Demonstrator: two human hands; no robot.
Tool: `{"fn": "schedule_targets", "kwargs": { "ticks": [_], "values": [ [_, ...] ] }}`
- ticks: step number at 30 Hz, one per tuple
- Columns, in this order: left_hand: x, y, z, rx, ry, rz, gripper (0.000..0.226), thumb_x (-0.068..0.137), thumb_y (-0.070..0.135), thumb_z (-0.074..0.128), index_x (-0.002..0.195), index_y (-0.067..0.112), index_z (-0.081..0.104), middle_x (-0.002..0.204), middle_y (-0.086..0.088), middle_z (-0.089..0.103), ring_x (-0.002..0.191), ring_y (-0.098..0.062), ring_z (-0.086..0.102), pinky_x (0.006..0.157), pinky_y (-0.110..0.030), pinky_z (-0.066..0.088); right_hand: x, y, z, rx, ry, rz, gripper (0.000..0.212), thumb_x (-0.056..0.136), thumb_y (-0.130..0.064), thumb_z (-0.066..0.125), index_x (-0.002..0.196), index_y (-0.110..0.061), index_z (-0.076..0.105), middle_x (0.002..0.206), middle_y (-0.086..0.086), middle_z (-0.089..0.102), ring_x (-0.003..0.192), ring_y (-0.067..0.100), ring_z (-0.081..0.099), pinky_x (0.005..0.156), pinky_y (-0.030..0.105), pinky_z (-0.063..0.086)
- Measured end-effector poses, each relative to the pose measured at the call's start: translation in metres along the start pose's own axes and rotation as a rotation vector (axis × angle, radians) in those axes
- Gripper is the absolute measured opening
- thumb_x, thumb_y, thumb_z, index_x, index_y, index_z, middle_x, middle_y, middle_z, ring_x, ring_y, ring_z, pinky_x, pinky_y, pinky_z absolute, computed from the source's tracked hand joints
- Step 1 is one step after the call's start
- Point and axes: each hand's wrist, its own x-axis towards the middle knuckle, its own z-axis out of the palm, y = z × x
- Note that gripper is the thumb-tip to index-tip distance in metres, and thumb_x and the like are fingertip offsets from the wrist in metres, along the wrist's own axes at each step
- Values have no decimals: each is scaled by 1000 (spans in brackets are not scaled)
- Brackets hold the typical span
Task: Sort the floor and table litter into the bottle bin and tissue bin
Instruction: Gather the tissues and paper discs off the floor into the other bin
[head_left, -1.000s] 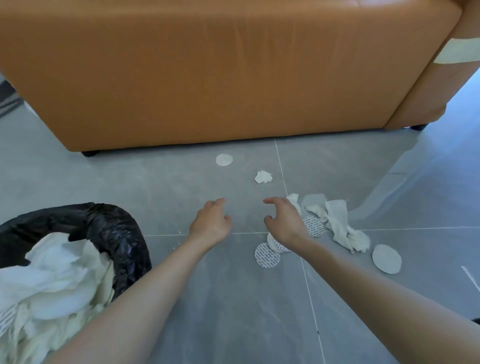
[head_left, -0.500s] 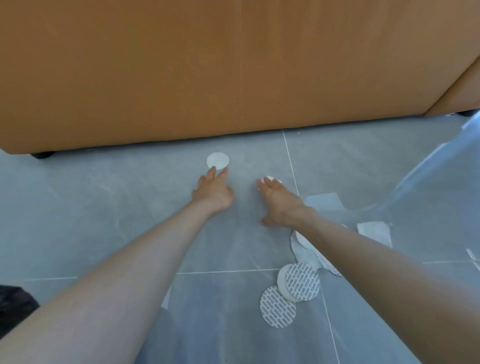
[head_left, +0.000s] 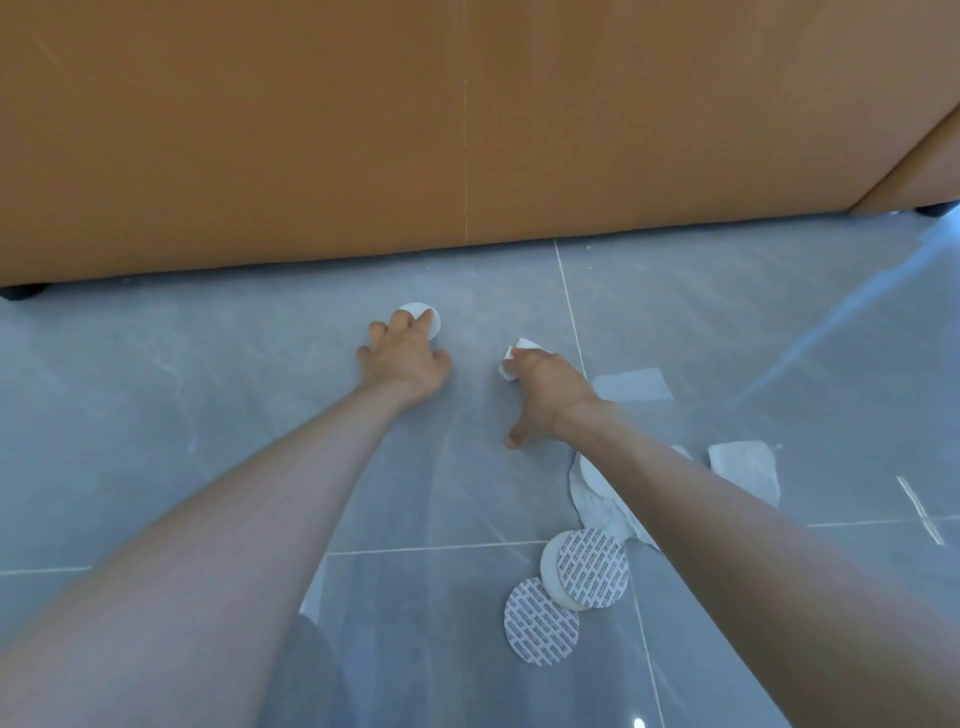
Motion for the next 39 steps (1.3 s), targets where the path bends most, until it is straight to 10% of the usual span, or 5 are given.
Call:
{"fn": "schedule_targets", "kwargs": {
  "ticks": [9,16,24,39],
  "values": [
    [-57,-12,10,-13,-12,-54,48,92,31,50,137,18,39,135,-14,34,128,-33,27,100,-38,34,-22,-9,14,7,43,-61,60,72,-10,79,126,-14,56,128,9,49,118,25,51,94,29,43],
    [-121,-22,18,-303,45,-155,43,81,26,71,117,12,52,131,-14,32,123,-32,30,96,-31,34,-75,-19,52,175,16,-96,21,74,-14,74,93,-15,68,96,6,68,87,19,60,78,25,48],
    [-192,-12,36,-812,72,-448,31,86,6,61,115,8,54,120,-15,58,108,-31,55,87,-32,44,-143,-14,33,802,274,137,40,75,-10,78,111,-15,61,78,-6,56,71,11,55,74,26,49],
    [-280,-7,40,-920,-170,-288,33,87,2,56,119,8,55,120,-11,59,96,-21,53,79,-27,43,-196,7,41,-18,-174,117,65,89,-7,58,146,-10,27,134,22,45,120,35,48,92,35,42]
  ]
}}
